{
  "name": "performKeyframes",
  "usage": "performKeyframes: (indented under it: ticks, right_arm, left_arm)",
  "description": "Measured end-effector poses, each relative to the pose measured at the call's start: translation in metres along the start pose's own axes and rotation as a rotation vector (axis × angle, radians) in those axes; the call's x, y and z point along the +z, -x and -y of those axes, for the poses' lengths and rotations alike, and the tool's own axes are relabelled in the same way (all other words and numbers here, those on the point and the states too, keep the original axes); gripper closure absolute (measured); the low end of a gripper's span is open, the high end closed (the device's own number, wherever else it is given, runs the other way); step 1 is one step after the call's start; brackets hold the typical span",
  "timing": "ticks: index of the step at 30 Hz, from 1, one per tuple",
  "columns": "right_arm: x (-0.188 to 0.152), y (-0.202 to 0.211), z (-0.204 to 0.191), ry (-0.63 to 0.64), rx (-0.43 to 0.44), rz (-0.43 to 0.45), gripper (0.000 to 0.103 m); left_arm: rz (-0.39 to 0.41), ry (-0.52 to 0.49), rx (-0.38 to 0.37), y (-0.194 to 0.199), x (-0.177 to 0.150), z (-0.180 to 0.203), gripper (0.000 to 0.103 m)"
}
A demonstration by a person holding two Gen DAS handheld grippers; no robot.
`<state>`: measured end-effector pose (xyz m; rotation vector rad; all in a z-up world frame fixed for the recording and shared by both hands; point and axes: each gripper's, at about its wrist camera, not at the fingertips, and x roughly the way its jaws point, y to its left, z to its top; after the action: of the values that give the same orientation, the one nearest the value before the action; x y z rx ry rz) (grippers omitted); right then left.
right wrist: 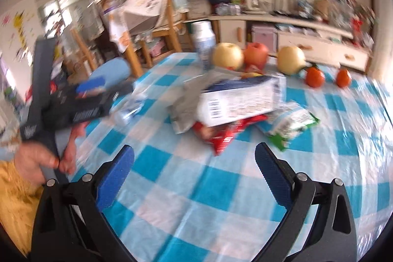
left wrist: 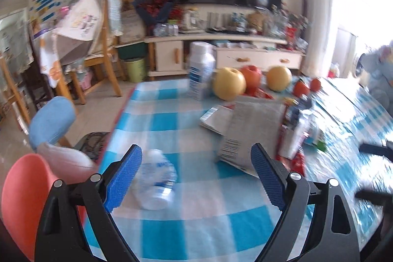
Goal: Collect trash
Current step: 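Move both tools back over the table toward the snack pile, then grasp the grey paper packet with the left tool while the right tool grasps the green-white bag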
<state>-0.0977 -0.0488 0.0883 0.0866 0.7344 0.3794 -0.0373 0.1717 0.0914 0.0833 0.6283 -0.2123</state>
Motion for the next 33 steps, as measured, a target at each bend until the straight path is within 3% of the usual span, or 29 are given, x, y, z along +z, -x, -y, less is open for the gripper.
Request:
performKeyframes:
  ticks: [7,12,14,18,24,33]
  right_arm:
    - [0.009,0.006,0.082,-0.221,-0.031,0.012,0.004]
    - [0.009,0.000,0.115,-0.355,0.031,0.015,0.005]
    - [0.009,-0.005,0.121,-0.385,0.061,0.009,0.006]
    - [0.012,-0.016,0.123,-0.427,0.126,-0.012,0.017]
    - [0.018,-0.037,0.121,-0.483,0.300,-0.037,0.022]
    - [0.025,-0.063,0.130,-0.543,0.351,-0.060,0.023]
  left_arm:
    - [-0.045,-0.087,-0.133,-0.016,-0.007,0.047,0.014]
    - [-0.069,-0.090,-0.140,-0.035,-0.002,0.050,0.014]
    - [-0.088,-0.100,-0.138,-0.046,0.000,0.049,0.014]
    - [-0.122,-0.112,-0.127,-0.069,0.003,0.046,0.014]
    - [-0.146,-0.093,-0.195,-0.095,0.009,0.046,0.014]
    - [-0.198,0.031,-0.308,-0.127,0.012,0.039,0.014]
